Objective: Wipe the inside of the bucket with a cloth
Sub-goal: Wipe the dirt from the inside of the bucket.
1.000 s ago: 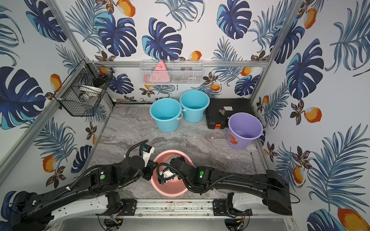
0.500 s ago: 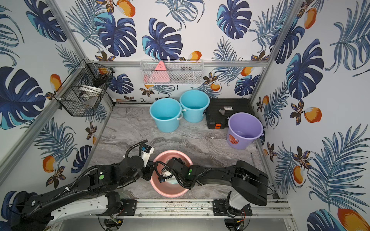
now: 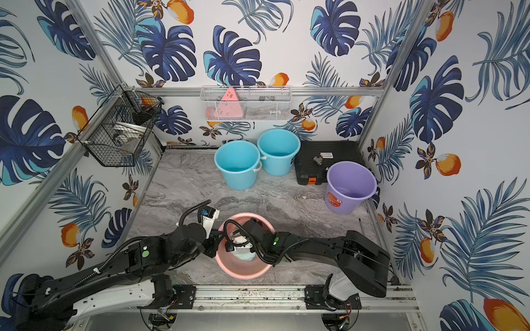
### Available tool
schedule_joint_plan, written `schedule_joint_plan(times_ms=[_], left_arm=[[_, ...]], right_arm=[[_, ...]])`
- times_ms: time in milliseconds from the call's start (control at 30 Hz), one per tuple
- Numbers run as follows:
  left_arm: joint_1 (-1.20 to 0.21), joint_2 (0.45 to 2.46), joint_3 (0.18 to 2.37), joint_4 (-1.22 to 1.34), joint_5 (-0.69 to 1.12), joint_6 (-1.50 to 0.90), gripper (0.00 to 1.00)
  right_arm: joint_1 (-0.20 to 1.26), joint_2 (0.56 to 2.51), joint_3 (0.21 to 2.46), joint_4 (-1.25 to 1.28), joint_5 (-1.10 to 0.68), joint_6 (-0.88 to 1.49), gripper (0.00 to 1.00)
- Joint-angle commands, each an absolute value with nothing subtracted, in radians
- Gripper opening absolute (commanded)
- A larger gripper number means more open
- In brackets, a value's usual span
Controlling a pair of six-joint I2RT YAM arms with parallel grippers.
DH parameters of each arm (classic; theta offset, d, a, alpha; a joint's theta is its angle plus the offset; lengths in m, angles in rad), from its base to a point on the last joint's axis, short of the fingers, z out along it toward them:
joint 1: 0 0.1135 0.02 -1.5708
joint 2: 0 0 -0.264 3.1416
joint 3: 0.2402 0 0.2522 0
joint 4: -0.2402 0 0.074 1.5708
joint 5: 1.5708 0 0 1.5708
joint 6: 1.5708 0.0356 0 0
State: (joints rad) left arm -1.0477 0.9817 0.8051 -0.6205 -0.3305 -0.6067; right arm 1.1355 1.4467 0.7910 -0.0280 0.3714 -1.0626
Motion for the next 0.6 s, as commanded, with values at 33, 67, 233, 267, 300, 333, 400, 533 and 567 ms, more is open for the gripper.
schedule_joint_plan(times_ms=[33, 67, 233, 267, 300, 333, 400, 533, 567], left_arm=[[-1.049, 0.989, 0.815, -0.606, -0.329, -0.604, 0.00], [-1.049, 0.991, 0.813, -0.605, -0.329, -0.604, 0.00], [-1.049, 0.986, 0.812, -0.607, -0.331, -0.607, 0.00], [-1.049, 0.985, 0.811, -0.609, -0.332, -0.607, 0.00], [-1.049, 0.983, 0.810, -0.609, -0.333, -0.608, 0.00], [-1.049, 0.983, 0.811, -0.609, -0.334, -0.607, 0.00], [-1.049, 0.983, 0.812, -0.612, -0.335, -0.609, 0.00], [-1.049, 0.973, 0.805, -0.615, -0.336, -0.613, 0.00], [-1.049, 0.971, 0.804, -0.614, -0.335, -0.614, 0.00]], right_arm=[[1.165, 1.346, 0.834, -0.231, 0.332, -1.037, 0.00], [1.172, 1.320, 0.851, -0.269, 0.331, -1.028, 0.00], [1.199, 1.222, 0.943, -0.476, 0.336, -0.981, 0.00], [1.206, 1.207, 0.964, -0.518, 0.340, -0.971, 0.00], [1.213, 1.195, 0.979, -0.557, 0.342, -0.964, 0.00], [1.220, 1.184, 0.999, -0.600, 0.341, -0.955, 0.00], [1.232, 1.168, 1.034, -0.677, 0.342, -0.937, 0.00], [1.249, 1.170, 1.114, -0.836, 0.333, -0.910, 0.00], [1.253, 1.179, 1.126, -0.869, 0.339, -0.902, 0.00]])
